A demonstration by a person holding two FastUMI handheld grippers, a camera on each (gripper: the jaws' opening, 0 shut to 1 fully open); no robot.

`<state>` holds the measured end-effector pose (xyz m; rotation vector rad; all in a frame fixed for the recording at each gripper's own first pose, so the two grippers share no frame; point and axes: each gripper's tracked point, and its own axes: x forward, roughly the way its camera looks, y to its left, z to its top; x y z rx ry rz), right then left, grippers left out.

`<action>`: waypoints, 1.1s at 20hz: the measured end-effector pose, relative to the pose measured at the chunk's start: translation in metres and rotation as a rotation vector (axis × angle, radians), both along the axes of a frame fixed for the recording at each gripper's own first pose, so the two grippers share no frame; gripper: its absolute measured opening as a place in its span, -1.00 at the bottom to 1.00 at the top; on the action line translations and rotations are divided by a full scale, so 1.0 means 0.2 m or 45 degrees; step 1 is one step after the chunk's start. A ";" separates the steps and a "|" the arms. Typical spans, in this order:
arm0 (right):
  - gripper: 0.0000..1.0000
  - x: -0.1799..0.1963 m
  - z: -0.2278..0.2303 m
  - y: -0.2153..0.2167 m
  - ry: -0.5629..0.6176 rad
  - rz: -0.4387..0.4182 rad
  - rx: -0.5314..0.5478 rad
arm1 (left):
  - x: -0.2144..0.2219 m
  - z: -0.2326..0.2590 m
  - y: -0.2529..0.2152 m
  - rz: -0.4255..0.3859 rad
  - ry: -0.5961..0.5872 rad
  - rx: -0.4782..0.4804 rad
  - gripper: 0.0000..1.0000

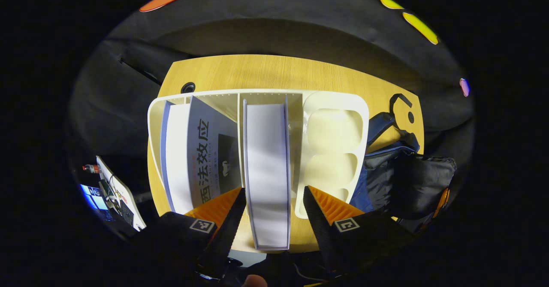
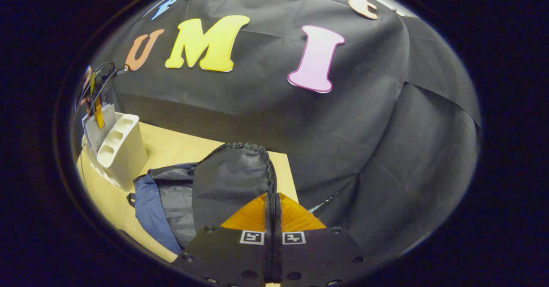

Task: Open the schoolbag, grab two books from the bookshelf and put them into the schoolbag.

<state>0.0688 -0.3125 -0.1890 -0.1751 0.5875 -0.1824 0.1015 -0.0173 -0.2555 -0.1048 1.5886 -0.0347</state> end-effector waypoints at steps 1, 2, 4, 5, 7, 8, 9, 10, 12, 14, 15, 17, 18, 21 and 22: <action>-0.99 0.00 -0.01 0.00 -0.001 0.003 -0.004 | -0.01 -0.01 -0.02 -0.005 0.003 0.002 0.67; -0.99 0.00 0.00 0.00 -0.003 0.006 -0.005 | -0.02 -0.03 -0.03 -0.016 -0.002 0.011 0.58; -0.99 0.00 0.00 -0.01 -0.008 0.010 -0.004 | -0.03 -0.06 -0.02 -0.027 -0.011 0.045 0.43; -0.99 0.00 0.00 -0.01 -0.009 0.011 -0.001 | -0.02 -0.07 -0.01 -0.021 -0.014 0.064 0.39; -0.99 0.01 0.00 -0.01 -0.010 0.013 0.002 | -0.02 -0.10 0.01 0.002 -0.006 0.085 0.18; -0.99 0.01 0.00 -0.01 -0.012 0.014 0.005 | -0.02 -0.09 0.01 0.012 0.000 0.084 0.00; -0.99 0.01 0.00 -0.01 -0.014 0.015 0.007 | -0.02 -0.09 0.01 0.006 0.002 0.083 -0.01; -0.99 0.01 0.00 -0.01 -0.014 0.016 0.009 | -0.03 -0.09 0.02 0.007 0.001 0.087 -0.03; -0.99 0.02 0.00 -0.01 -0.011 0.016 0.012 | -0.05 -0.05 0.03 0.024 -0.008 0.090 -0.06; -0.92 0.02 -0.01 -0.01 -0.012 0.015 0.013 | -0.05 0.02 0.07 -0.009 -0.065 0.085 -0.09; -0.92 0.02 -0.01 -0.01 -0.013 0.015 0.012 | -0.06 0.08 0.10 -0.029 -0.097 0.091 -0.10; -0.99 0.02 -0.01 0.00 -0.010 0.013 0.010 | -0.09 0.21 0.15 -0.054 -0.172 0.084 -0.10; -0.99 0.03 0.00 0.00 -0.008 0.012 0.010 | -0.12 0.29 0.16 -0.054 -0.205 0.067 -0.10; -0.99 0.03 0.01 0.02 -0.005 0.007 -0.001 | -0.22 0.54 0.21 -0.017 -0.301 -0.004 -0.11; -0.99 0.03 0.01 0.03 -0.002 0.006 -0.006 | -0.25 0.63 0.23 -0.001 -0.341 -0.027 -0.11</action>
